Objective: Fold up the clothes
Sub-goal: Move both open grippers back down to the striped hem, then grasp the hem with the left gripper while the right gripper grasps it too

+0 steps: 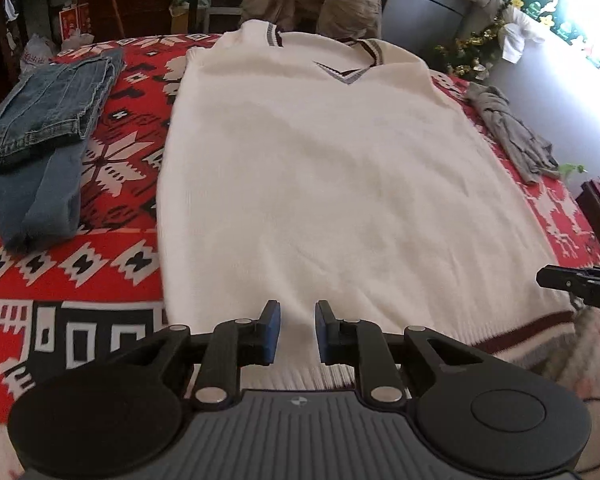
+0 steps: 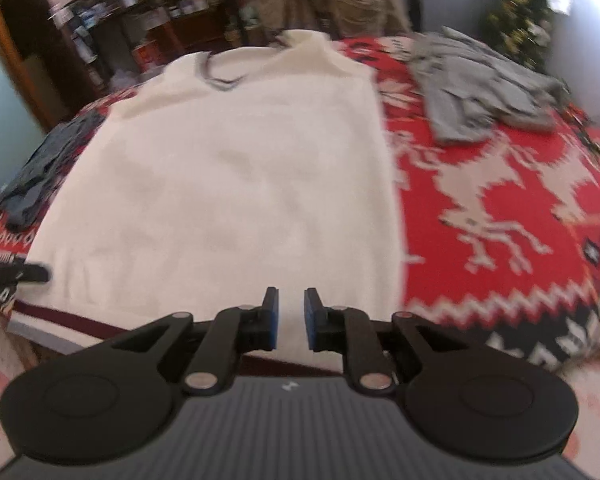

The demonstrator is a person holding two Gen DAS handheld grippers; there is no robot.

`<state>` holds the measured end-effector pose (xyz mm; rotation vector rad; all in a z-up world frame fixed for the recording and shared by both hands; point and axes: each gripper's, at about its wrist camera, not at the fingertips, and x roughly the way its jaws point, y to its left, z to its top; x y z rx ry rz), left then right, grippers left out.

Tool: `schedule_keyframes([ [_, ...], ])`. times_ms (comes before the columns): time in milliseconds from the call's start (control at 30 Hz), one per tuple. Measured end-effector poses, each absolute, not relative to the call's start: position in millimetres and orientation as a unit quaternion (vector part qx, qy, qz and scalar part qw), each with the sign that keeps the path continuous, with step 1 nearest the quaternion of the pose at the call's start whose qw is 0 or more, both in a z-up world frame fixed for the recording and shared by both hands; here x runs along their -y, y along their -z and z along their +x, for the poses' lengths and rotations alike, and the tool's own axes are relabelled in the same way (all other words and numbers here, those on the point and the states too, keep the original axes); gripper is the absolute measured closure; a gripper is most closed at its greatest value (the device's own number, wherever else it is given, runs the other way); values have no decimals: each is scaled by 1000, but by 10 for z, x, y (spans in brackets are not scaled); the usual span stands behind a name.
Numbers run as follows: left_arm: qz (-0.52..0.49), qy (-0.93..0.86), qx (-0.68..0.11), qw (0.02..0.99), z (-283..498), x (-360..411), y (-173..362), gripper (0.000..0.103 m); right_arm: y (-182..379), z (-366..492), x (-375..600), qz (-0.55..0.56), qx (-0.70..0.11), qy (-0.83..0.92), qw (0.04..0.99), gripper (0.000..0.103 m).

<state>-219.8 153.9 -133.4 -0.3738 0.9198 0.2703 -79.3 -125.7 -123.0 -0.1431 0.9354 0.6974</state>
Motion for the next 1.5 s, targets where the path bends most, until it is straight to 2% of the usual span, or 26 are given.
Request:
schedule_keyframes([
  [133,-176,-142,-444,867,-2290,-1617,1353,91,1287,-787,1153,-78,-442,-328,831,87],
  [233,-168,-154,-455,861,-2466,-1693,1324,91,1314,-830,1248,-91,-444,-326,830,90],
  [433,-244,-159,-443,848,-2791,-1865,1257,91,1263,-817,1638,-50,-471,-294,830,91],
  [533,-258,-153,-444,844,-2888,-1832,1224,91,1220,-851,1777,-35,-478,-283,831,91],
  [600,-266,-149,-447,841,-2944,-1805,1212,88,1196,-885,1842,-33,-482,-275,831,86],
  [833,-303,-123,-461,825,-2943,-1823,1381,87,1260,-890,2000,0,-504,-270,820,86],
  [967,-316,-110,-461,822,-2897,-1832,1408,84,1289,-895,2011,9,-510,-274,815,86],
  [1500,-324,-99,-447,828,-2834,-1763,1370,84,1509,-857,2073,99,-549,-285,779,81],
])
